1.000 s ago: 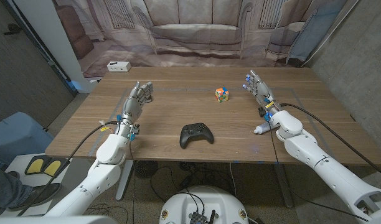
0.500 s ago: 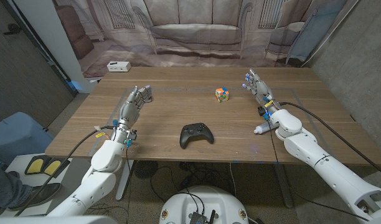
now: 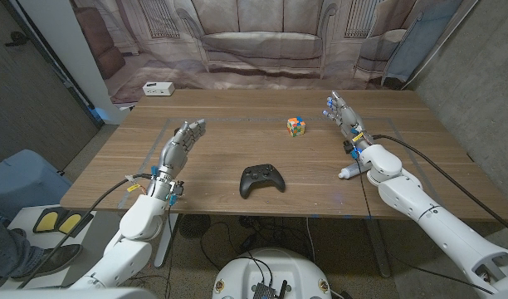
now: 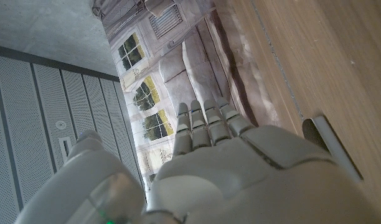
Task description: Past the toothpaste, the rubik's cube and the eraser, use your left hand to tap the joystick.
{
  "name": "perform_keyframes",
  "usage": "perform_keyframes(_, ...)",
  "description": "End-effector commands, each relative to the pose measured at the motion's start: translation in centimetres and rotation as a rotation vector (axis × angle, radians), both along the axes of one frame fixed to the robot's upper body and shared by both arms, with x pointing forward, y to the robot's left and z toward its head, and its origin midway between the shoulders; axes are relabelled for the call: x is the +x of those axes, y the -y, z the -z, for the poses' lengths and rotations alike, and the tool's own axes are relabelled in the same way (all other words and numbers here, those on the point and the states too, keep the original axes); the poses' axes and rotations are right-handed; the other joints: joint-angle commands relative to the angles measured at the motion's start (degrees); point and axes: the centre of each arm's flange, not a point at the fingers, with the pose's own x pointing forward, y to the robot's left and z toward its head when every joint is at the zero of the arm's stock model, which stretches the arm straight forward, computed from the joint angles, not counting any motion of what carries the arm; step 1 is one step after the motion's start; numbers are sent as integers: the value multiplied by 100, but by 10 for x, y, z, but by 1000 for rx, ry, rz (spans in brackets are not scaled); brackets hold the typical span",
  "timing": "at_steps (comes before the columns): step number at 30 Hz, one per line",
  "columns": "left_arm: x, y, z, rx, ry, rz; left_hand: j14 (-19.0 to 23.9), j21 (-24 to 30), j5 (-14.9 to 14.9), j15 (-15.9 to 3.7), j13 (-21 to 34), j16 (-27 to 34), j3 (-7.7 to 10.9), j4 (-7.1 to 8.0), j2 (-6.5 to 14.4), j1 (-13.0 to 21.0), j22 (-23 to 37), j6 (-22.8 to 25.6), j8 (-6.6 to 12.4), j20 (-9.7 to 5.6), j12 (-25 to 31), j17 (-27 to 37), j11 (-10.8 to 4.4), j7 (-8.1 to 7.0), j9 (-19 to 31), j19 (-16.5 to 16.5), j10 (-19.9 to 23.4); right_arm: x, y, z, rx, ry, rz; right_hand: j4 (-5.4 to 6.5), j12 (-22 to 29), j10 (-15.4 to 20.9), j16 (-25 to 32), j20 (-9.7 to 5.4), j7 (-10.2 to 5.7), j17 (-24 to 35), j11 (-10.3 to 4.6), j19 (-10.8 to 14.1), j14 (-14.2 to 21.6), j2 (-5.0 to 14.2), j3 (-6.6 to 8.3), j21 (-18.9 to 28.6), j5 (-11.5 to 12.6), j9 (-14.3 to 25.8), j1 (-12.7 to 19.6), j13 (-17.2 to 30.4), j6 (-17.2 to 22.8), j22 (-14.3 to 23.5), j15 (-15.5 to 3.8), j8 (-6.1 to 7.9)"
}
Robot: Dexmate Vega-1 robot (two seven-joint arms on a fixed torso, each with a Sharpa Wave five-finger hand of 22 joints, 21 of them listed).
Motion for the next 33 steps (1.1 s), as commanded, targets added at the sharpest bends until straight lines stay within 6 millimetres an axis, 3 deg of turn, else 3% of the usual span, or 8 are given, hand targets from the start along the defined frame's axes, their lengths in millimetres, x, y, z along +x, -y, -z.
perform_keyframes(1,-18,8,10,49,12,-5,82,0,-17,-1,10,-3,-6,-2,2,6,19,78,1,20,33,26,-19,2,20,103,85,-2,1,-9,-6,20,12,-38,-14,18,13,33,-24,14,16,39,15,19,2,-19,-18,28,50,20,50,10,37,-4)
perform_keyframes(21,-43,18,28,182,1,-178,271,-8,-19,-35,13,-5,-34,-32,-5,1,19,396,28,28,39,26,-52,-59,21,272,267,-7,-2,-12,-30,19,7,-54,-16,23,7,40,-26,17,18,41,16,28,4,-26,-31,28,58,21,60,10,47,-12)
perform_keyframes(33,-54,25,12,322,64,-341,367,-17,-16,-46,14,-9,-48,-51,-9,3,19,608,50,13,40,26,-74,-128,20,355,366,-4,-7,-12,-40,18,-2,-63,-21,16,6,52,-27,19,8,38,20,33,3,-30,-39,29,60,21,63,10,51,-17)
